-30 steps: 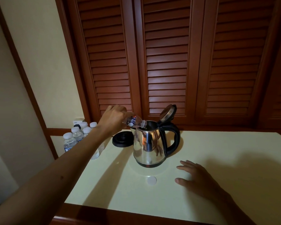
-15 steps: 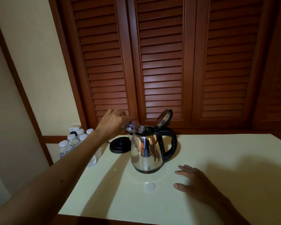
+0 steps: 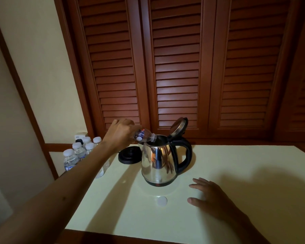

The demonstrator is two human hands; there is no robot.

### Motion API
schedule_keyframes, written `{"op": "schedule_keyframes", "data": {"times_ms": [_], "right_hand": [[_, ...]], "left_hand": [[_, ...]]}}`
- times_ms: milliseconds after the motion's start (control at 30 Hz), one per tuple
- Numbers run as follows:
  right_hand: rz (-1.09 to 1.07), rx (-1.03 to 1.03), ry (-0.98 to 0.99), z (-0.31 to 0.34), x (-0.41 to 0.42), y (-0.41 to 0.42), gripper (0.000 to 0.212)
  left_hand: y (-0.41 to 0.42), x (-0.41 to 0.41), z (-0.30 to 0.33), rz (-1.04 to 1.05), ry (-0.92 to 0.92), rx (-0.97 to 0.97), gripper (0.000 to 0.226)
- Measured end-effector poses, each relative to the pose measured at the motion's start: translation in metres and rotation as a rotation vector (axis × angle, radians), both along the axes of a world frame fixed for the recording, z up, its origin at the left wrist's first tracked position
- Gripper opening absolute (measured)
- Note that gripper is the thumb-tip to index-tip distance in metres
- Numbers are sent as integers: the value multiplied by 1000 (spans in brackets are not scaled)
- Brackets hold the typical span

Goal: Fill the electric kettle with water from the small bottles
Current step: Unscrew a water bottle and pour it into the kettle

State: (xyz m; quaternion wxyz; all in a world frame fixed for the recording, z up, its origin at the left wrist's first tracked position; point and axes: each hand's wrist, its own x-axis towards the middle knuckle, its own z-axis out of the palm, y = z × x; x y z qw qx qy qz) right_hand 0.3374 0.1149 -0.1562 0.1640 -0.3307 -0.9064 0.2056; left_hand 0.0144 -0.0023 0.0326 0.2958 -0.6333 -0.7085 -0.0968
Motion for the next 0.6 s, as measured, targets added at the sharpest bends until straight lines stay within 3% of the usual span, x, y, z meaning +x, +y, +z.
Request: {"op": "schedule_keyframes", "data": {"times_ms": [133, 367, 500, 600], "right_hand": [[0, -2, -9, -1, 1, -2, 66], [-20, 40, -91, 7, 1, -11, 62], [-49, -1, -103, 5, 1, -11, 73], [-47, 9, -111, 10, -1, -15, 65]], "left_hand": [[-11, 0, -24, 15, -255, 92, 61], [-53, 46, -98, -17, -1071, 385, 56], [-73, 62, -132, -16, -1330, 369, 50], [-84, 63, -147, -42, -1459, 353, 53]]}}
